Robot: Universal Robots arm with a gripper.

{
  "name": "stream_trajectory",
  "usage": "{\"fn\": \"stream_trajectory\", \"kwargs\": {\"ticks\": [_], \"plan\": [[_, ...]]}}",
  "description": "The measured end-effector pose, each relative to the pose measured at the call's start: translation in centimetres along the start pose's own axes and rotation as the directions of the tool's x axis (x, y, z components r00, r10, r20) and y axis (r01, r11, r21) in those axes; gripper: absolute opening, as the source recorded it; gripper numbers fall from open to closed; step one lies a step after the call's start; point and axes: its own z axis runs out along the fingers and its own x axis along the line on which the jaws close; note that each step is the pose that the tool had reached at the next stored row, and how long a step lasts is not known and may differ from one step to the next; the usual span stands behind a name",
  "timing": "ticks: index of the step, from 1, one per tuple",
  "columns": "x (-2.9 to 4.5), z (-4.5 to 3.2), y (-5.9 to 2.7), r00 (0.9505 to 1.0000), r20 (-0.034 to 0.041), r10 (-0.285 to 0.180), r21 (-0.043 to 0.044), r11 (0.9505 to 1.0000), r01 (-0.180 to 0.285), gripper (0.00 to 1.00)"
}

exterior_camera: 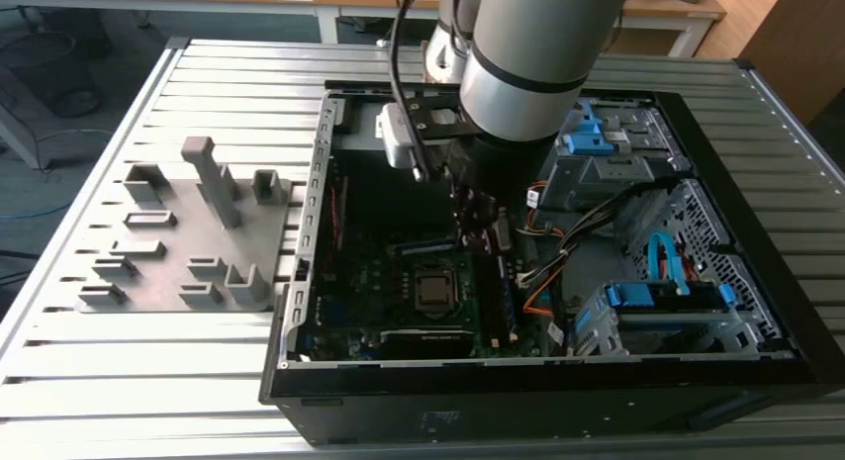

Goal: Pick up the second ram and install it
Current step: 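Insert the second ram into the second slot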

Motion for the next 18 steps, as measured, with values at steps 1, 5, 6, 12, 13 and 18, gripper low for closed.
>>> {"fn": "stream_trajectory", "kwargs": {"ticks": [1,5,6,12,13,18], "plan": [[0.00,0.00,0.00,0.9999,-0.0007,-0.010,-0.0005,0.9999,0.010,0.14],[0.00,0.00,0.00,0.9987,-0.0032,-0.051,-0.0026,0.9987,0.051,0.14],[0.00,0.00,0.00,0.9981,-0.0038,-0.062,-0.0032,0.9981,0.062,0.14],[0.00,0.00,0.00,0.9922,-0.0075,-0.125,-0.0068,0.9922,0.125,0.14],[0.00,0.00,0.00,0.9909,-0.0080,-0.134,-0.0073,0.9909,0.134,0.14],[0.00,0.00,0.00,0.9833,-0.0106,-0.181,-0.0102,0.9834,0.181,0.14]]}}
